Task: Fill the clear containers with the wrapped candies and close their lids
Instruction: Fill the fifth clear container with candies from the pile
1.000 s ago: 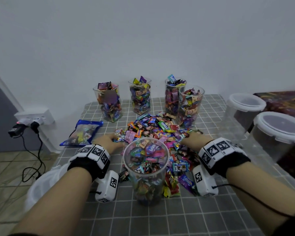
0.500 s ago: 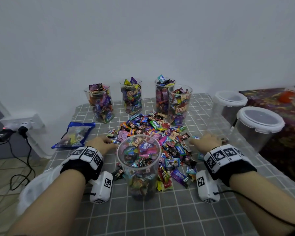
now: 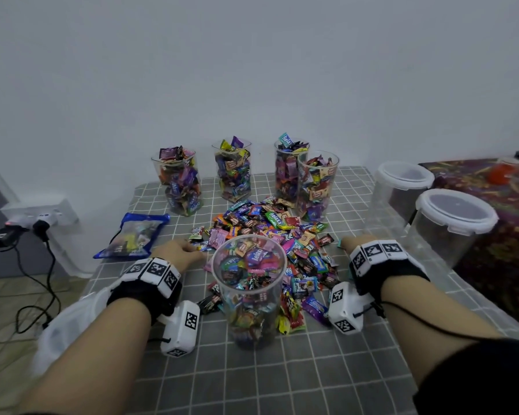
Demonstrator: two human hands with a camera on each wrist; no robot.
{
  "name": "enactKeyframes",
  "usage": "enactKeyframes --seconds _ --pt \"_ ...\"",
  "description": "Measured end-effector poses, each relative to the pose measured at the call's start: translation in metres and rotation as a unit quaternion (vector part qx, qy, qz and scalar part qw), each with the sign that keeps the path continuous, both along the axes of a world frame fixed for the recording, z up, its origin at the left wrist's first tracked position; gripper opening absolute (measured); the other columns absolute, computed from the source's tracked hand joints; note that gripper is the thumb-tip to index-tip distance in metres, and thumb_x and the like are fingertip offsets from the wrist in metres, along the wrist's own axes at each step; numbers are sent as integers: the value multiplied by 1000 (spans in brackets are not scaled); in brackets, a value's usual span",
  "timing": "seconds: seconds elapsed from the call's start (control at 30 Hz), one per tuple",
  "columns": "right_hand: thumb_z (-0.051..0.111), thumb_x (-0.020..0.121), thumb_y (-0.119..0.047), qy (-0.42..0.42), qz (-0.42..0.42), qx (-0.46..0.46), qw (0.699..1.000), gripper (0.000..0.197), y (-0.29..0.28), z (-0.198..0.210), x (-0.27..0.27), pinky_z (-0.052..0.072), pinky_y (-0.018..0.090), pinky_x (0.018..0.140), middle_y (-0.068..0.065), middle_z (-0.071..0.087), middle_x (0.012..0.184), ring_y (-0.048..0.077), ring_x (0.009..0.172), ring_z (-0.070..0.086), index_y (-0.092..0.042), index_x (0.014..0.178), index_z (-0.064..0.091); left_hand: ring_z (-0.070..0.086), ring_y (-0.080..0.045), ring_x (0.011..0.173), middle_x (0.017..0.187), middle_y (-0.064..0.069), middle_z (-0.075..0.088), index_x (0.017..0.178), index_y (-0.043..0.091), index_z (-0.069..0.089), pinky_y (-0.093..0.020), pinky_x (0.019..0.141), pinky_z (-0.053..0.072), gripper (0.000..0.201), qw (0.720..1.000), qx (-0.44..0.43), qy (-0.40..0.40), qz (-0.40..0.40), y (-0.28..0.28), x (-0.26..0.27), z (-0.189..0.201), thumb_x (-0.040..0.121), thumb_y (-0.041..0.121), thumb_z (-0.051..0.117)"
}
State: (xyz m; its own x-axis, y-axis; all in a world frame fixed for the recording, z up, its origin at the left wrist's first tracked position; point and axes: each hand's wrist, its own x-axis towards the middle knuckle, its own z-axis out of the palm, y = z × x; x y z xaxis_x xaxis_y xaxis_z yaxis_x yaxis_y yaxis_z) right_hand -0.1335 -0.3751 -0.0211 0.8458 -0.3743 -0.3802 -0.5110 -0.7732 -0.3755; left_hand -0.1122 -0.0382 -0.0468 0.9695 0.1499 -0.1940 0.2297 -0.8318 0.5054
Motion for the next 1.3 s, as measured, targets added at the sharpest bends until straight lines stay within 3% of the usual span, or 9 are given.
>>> enactKeyframes --seconds 0.07,0.17,0.27,0.47,0.77,0.93,1.1,1.2,1.3 --pt "54 93 -22 -8 4 -9 1000 40 3 0 3 41 24 72 14 53 133 28 120 52 -8 131 50 59 -22 99 109 -5 67 103 19 67 -26 80 43 31 1000 1 0 1 1 1 -1 83 43 67" --pt "50 94 -25 -13 28 -19 999 36 1 -3 -2 46 33 95 13 57 124 29 111 56 -15 129 51 59 -22 101 111 -5 66 106 18 68 -26 80 41 33 1000 2 0 -2 2 2 -1 84 42 66" --pt "50 91 -36 -22 15 -52 998 40 8 0 -11 48 34 86 13 58 103 28 95 57 -7 116 59 59 -22 102 112 -5 66 107 18 68 -25 79 41 34 1000 8 1 -9 1 2 -1 85 43 65" --pt "51 90 -43 -142 29 -121 982 54 8 13 -37 42 41 96 16 47 132 31 120 45 -6 129 47 59 -23 100 110 -6 67 103 18 69 -26 80 43 31 1000 4 -4 -7 4 3 -3 83 42 66" --pt "58 85 -31 -387 15 -199 900 46 -11 97 -62 40 44 88 21 50 121 37 114 44 -3 121 55 54 -19 88 103 -7 66 91 21 65 -25 74 39 18 1000 2 -3 -7 3 0 -1 85 38 66" --pt "53 75 -55 -306 -34 -285 908 70 -44 101 -63 33 51 96 18 42 130 37 121 36 -8 126 49 57 -21 94 105 -5 66 92 23 65 -25 75 39 19 1000 18 0 -14 2 0 0 86 41 63" --pt "55 83 -49 -182 -49 -235 954 68 -67 100 -66 36 51 94 21 35 138 39 127 33 -7 134 39 58 -23 102 108 -6 65 100 18 67 -25 77 39 25 1000 22 1 -8 -1 -2 2 87 40 62" --pt "51 86 -43 -183 -51 -219 957 62 -73 99 -68 38 47 92 24 38 134 41 124 36 -3 133 41 57 -23 102 109 -7 65 102 17 67 -26 78 39 27 1000 17 0 -8 -1 -3 2 87 39 62" --pt "46 81 -49 -194 -51 -213 956 68 -74 100 -71 39 46 91 27 42 127 42 120 40 3 126 47 57 -23 100 107 -8 65 101 15 67 -25 75 37 28 1000 14 4 -8 -1 -3 3 87 39 62"
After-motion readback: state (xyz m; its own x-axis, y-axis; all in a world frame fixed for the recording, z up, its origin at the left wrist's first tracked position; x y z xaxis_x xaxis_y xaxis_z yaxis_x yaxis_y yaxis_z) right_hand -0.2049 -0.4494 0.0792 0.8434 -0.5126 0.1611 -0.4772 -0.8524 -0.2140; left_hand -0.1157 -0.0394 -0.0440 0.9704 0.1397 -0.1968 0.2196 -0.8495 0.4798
